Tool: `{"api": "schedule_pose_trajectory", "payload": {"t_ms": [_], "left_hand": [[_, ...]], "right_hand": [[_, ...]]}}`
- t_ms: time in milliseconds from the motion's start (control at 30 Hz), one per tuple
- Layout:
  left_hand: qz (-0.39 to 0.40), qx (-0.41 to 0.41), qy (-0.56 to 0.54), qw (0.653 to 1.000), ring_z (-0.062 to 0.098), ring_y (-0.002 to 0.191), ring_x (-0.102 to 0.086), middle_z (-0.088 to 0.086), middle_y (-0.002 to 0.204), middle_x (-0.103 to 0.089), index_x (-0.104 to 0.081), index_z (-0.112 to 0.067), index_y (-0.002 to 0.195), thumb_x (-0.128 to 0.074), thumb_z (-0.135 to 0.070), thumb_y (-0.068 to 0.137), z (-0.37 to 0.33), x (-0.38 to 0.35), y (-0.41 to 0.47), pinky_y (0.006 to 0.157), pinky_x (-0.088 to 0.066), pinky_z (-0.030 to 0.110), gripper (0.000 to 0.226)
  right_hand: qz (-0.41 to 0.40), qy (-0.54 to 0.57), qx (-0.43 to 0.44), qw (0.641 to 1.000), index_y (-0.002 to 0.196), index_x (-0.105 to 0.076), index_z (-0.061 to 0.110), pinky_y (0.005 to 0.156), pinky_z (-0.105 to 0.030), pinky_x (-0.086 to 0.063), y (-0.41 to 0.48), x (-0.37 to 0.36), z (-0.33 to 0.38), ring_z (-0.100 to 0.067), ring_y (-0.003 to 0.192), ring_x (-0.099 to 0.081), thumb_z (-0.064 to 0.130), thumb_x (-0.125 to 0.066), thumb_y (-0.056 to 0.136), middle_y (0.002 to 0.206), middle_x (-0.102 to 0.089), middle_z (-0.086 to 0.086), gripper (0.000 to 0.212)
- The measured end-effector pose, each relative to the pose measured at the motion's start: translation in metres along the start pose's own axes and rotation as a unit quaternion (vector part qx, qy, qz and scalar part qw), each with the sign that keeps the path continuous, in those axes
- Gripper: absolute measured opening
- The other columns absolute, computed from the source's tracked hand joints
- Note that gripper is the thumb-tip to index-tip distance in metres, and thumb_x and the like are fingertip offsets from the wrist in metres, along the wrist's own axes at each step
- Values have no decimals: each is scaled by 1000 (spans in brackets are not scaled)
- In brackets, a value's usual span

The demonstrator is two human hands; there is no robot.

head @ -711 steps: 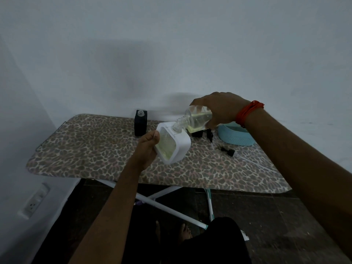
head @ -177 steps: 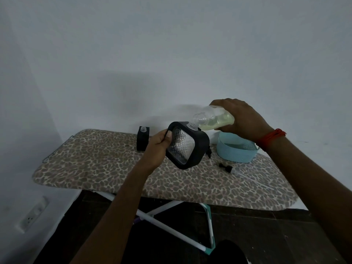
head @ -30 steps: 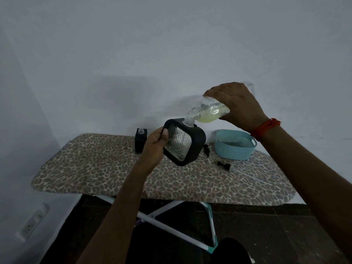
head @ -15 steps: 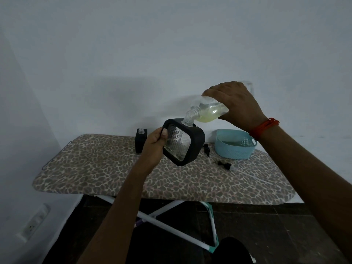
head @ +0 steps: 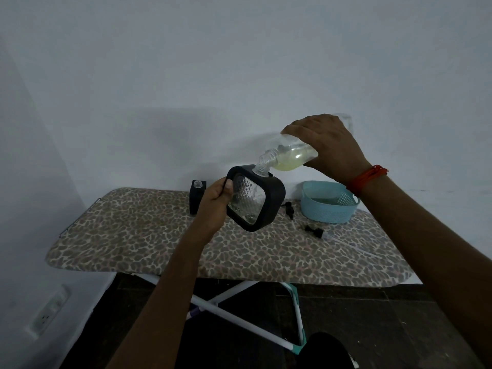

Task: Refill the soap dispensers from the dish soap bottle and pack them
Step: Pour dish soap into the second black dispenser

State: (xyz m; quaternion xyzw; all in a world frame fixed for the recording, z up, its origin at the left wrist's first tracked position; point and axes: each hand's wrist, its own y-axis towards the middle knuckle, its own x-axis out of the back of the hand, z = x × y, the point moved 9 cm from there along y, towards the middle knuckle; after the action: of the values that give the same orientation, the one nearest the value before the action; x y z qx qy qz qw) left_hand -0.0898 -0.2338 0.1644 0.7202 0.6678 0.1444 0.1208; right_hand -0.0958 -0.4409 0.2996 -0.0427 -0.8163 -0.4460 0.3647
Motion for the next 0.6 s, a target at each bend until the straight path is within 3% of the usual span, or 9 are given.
{"api": "schedule_pose_trajectory", "payload": {"t_ms": [233,500,600], "left_hand": [[1,-3,-3,1000,0,94,-64,-3,102,-68,-62,-7,115,-35,-23,106,1,0,0,82,-49,16,34],[7,-3,-9,1000,15,103,-64,5,107,-69,-64,-11,113,-35,-24,106,2,-1,2,91,-51,30,33],[12,-4,-11,1000,12,101,-65,4,106,-69,-64,-10,113,-35,-24,106,0,-2,1,90,-51,28,33]], "right_hand": [[-3,-5,7,1000,127,-64,18,99,-39,-38,2,0,1,-26,113,-61,14,-79,77,123,-67,-3,52],[2,-12,2,1000,128,-62,21,98,-40,-40,3,-2,-1,-25,113,-61,13,-81,76,124,-66,0,56],[5,-11,1,1000,128,-61,22,98,-41,-41,2,-3,-2,-25,113,-61,15,-81,77,124,-66,0,55]]}}
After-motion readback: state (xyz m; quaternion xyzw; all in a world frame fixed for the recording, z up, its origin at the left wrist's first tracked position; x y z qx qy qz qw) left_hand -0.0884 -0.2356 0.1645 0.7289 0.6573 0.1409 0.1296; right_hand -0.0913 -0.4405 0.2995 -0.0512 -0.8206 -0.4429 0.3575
